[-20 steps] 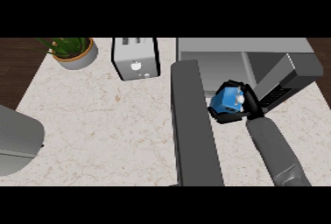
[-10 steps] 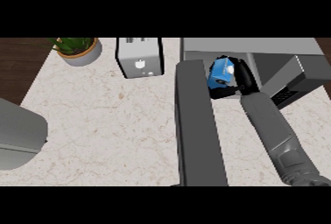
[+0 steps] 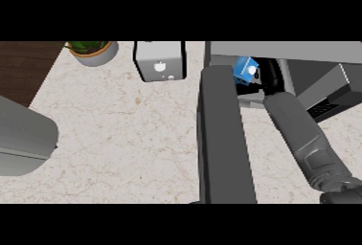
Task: Pick up the milk, place it into the microwave and close the microwave
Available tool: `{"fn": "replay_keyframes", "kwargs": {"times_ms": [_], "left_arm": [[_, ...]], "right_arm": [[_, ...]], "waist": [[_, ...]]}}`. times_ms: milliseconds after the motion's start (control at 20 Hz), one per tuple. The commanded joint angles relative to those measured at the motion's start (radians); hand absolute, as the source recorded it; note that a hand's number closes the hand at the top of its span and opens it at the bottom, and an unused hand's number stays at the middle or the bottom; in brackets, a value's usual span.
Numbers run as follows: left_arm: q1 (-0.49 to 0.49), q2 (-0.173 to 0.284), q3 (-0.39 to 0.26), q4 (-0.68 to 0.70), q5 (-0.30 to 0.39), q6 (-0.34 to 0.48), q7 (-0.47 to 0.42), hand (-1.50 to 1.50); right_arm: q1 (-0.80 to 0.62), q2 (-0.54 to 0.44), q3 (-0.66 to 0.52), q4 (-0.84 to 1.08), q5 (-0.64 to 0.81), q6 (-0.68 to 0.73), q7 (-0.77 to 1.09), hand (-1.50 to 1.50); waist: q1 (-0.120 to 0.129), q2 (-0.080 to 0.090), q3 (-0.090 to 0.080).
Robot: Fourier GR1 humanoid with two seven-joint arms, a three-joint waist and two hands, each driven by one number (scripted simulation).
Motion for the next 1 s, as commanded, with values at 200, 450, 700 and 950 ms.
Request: {"fn": "replay_keyframes", "kwargs": {"times_ms": [200, 450, 700, 950], "left_arm": [[-0.064, 0.025, 0.026, 0.03, -0.001, -0.008, 0.017, -1.5], [-0.11, 0.025, 0.012, 0.022, -0.032, 0.02, 0.051, -1.5], [-0.137, 0.034, -0.005, 0.034, -0.055, -0.001, 0.044, -1.5], [-0.172, 0.015, -0.037, 0.059, -0.087, 0.013, 0.055, -1.5]], "right_arm": [[-0.048, -0.04, -0.063, 0.047, -0.025, -0.139, 0.008, -1.5], [-0.052, -0.029, -0.009, 0.106, 0.043, -0.192, 0.014, -1.5], [-0.043, -0.01, -0.036, 0.122, 0.011, -0.1, -0.027, -1.5], [-0.059, -0.024, -0.063, 0.122, -0.02, 0.024, -0.067, -1.5]], "waist": [[0.041, 0.018, 0.002], [0.048, 0.023, 0.002], [0.044, 0.018, 0.003], [0.024, 0.01, 0.002]]}}
